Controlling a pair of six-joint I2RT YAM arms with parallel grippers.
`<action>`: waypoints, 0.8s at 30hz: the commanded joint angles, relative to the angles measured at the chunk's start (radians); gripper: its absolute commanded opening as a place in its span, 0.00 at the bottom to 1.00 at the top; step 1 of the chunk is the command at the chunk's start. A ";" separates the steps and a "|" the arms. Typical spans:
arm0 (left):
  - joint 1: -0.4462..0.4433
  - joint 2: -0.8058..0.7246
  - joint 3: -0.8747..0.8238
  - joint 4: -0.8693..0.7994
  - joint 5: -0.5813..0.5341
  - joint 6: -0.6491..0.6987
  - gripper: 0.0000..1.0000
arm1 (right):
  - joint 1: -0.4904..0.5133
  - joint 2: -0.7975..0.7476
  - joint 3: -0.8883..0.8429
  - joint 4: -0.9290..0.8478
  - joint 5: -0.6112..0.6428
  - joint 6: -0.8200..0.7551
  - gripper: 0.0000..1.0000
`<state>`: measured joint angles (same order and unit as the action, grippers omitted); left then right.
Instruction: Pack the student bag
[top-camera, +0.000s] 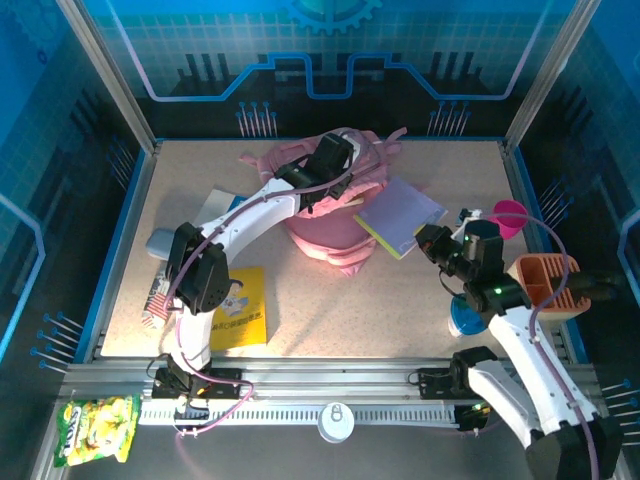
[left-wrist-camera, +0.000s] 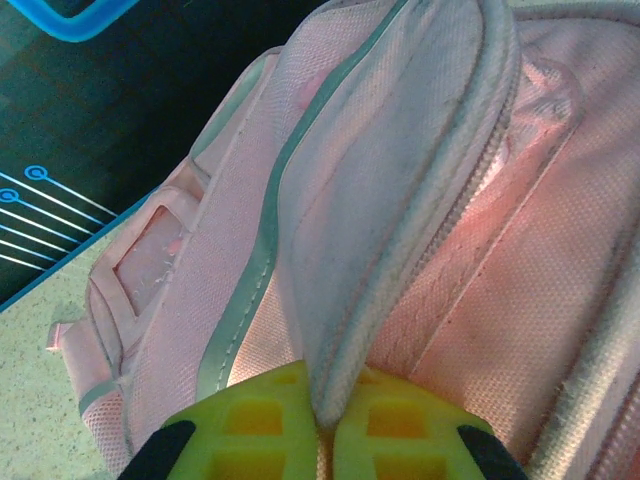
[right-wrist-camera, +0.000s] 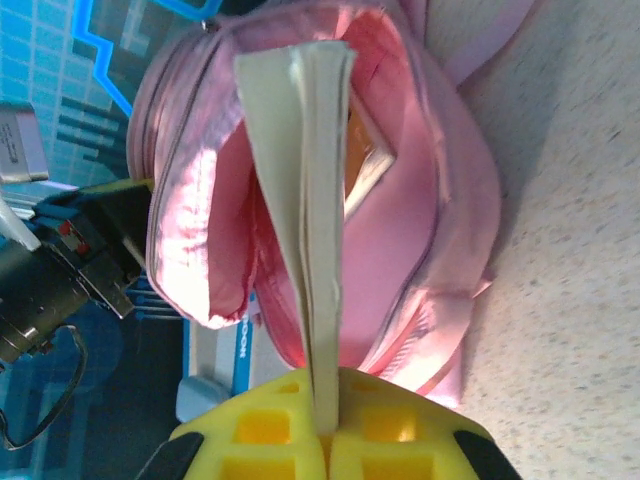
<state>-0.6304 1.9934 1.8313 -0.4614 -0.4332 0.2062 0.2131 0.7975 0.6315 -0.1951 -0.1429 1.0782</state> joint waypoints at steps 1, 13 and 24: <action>-0.005 -0.077 0.027 0.141 0.034 -0.055 0.00 | 0.074 0.070 -0.010 0.210 0.025 0.102 0.06; -0.003 -0.075 0.113 0.023 0.108 -0.074 0.00 | 0.204 0.499 0.093 0.627 0.293 0.210 0.07; 0.001 -0.071 0.149 0.003 0.142 -0.098 0.00 | 0.253 0.960 0.349 0.737 0.445 0.264 0.17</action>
<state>-0.6300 1.9926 1.9057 -0.5449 -0.3199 0.1455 0.4503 1.7138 0.9092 0.4633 0.2276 1.3128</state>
